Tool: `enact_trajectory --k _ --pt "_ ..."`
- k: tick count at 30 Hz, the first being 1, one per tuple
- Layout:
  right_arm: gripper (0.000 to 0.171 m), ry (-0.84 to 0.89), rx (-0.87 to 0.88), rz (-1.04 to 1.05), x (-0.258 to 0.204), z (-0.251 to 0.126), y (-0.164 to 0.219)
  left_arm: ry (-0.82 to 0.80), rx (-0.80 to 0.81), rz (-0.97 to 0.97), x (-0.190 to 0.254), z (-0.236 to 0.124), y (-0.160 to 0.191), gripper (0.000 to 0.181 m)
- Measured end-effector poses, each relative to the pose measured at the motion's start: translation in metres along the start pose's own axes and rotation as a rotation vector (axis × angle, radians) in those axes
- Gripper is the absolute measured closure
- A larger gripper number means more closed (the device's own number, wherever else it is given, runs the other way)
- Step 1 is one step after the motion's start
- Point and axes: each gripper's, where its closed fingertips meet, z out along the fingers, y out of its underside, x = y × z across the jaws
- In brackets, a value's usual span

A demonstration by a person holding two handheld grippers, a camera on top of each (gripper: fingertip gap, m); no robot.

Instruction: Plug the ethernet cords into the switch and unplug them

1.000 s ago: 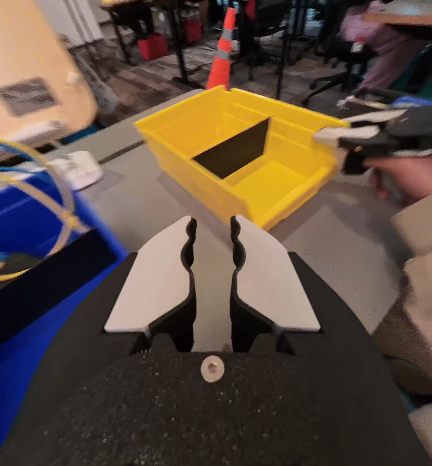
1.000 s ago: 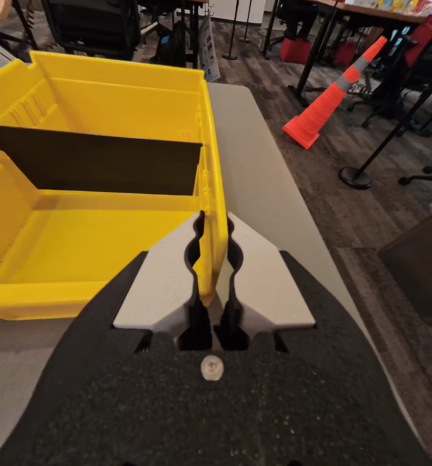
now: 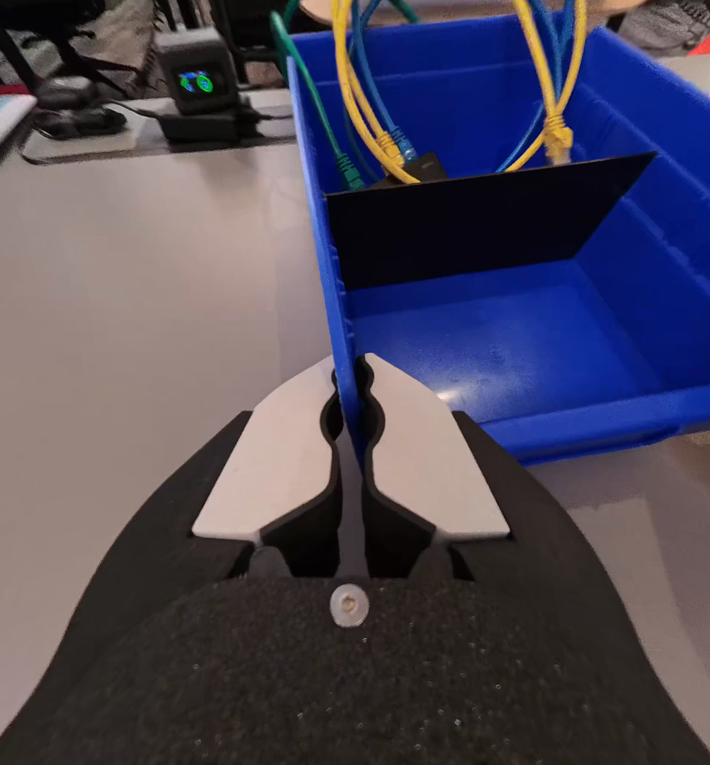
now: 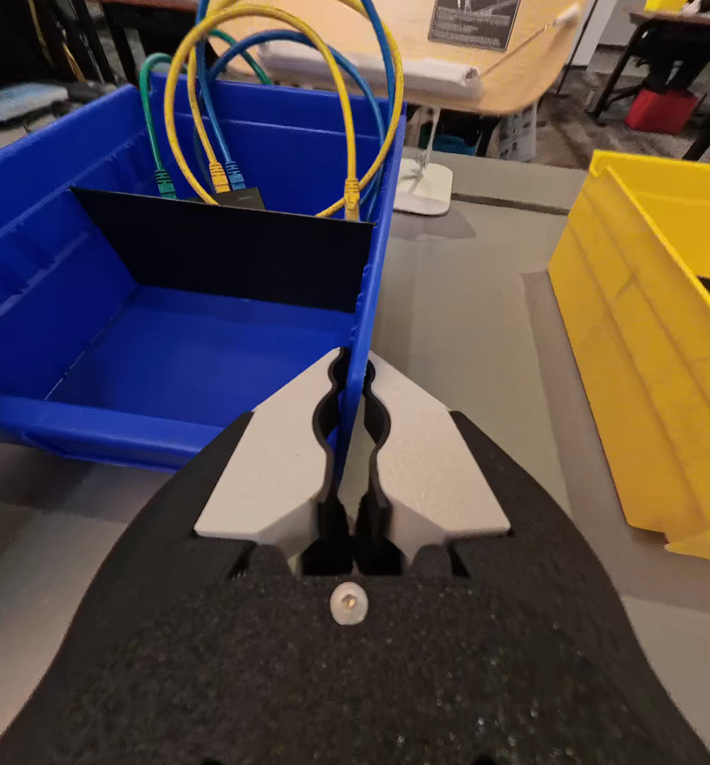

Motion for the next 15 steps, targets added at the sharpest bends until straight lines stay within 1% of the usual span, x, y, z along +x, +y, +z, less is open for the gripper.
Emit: enact_trajectory --k 2,4,9,12,15 --pt "0.168 0.010 0.041 0.002 -0.019 -0.003 -0.011 -0.016 0.028 -0.003 -0.021 -0.006 -0.005 0.178" --pt "0.167 0.009 0.076 0.011 -0.048 -0.003 -0.022 -0.030 0.054 -0.065 -0.051 -0.011 -0.013 0.179" --pt "0.166 -0.030 0.104 0.019 -0.139 0.018 -0.039 -0.084 0.090 -0.043 -0.145 -0.022 -0.025 0.179" --pt "0.166 -0.066 0.098 -0.006 -0.195 0.031 -0.047 -0.122 0.074 -0.077 -0.202 -0.030 -0.015 0.179" --pt "0.167 -0.101 0.064 -0.018 -0.241 0.045 -0.045 -0.155 0.028 -0.111 -0.246 -0.033 0.001 0.179"
